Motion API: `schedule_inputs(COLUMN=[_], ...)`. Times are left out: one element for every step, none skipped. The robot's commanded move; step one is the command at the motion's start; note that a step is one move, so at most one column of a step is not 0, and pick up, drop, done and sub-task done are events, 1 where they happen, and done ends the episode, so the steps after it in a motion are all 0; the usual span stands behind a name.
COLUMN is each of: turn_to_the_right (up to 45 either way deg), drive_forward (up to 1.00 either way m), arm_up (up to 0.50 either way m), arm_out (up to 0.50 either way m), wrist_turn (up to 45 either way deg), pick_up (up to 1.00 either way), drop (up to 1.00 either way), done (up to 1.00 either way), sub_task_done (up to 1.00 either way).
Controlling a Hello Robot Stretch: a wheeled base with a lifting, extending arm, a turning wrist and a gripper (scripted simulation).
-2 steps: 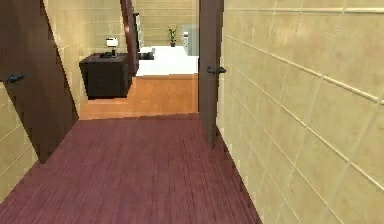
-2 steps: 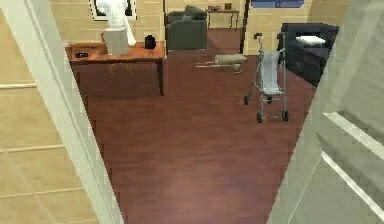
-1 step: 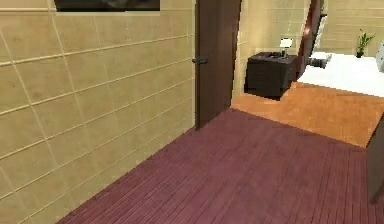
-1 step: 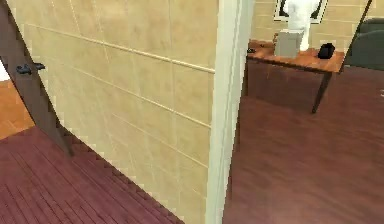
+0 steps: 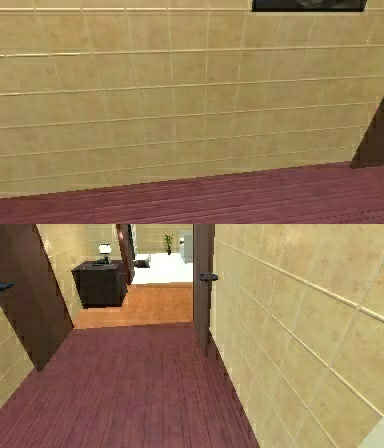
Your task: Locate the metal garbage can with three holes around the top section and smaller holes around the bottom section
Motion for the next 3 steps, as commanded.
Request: schedule_inputs(turn_to_the_right=[-27.0, 0.0, -45.0], drive_forward=[0.00, 0.75, 0.00], arm_up=[0.00, 0.00, 0.00], arm_out=[0.00, 0.00, 0.00], wrist_turn=[0.0, 0.0, 0.0], pick_up=[0.00, 0.00, 0.00], drop=[0.00, 0.00, 0.00], done=[0.00, 0.00, 0.00], sub_task_done=[0.00, 0.00, 0.00])
